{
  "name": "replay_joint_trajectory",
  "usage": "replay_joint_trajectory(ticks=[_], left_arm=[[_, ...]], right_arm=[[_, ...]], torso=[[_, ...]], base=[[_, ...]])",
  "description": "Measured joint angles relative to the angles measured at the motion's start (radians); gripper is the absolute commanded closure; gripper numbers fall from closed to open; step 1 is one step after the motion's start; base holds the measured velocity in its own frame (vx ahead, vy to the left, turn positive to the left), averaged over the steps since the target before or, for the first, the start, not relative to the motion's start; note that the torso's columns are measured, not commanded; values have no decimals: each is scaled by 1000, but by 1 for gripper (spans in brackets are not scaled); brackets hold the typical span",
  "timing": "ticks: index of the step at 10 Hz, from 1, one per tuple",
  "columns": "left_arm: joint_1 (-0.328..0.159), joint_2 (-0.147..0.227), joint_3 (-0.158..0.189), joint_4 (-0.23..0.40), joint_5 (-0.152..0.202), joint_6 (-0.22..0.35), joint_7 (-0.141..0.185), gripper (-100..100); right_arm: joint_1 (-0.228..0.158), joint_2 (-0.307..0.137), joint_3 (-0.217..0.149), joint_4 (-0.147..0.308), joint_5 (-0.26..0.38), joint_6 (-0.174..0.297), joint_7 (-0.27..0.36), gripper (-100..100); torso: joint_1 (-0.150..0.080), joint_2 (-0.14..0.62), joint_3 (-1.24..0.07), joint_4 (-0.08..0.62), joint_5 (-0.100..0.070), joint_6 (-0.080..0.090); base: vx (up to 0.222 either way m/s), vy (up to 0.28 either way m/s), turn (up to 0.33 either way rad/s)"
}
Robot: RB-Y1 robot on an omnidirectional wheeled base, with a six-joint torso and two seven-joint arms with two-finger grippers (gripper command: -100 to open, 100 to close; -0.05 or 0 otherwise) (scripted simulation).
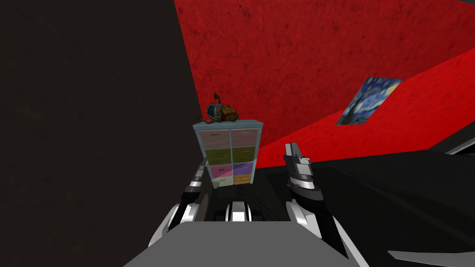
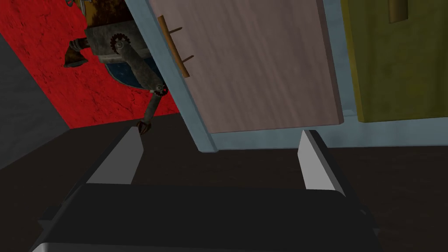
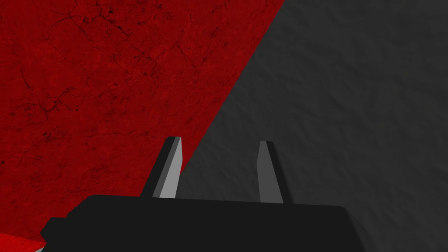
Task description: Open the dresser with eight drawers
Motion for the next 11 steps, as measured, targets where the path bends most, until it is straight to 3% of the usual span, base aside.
replay_joint_trajectory(ticks=[6, 11], left_arm=[[-34, -7, 19, 161, -1, -29, 0, -100], [-56, -44, 30, 276, -3, -59, -3, -100]], right_arm=[[0, 0, 0, 0, 0, 0, 0, 0], [0, 0, 0, 0, 0, 0, 0, 0]], torso=[[0, 2, 2, 1, 0, 0], [-1, 1, 1, 0, 0, 0]], base=[[117, -11, -4], [80, -7, -3]])
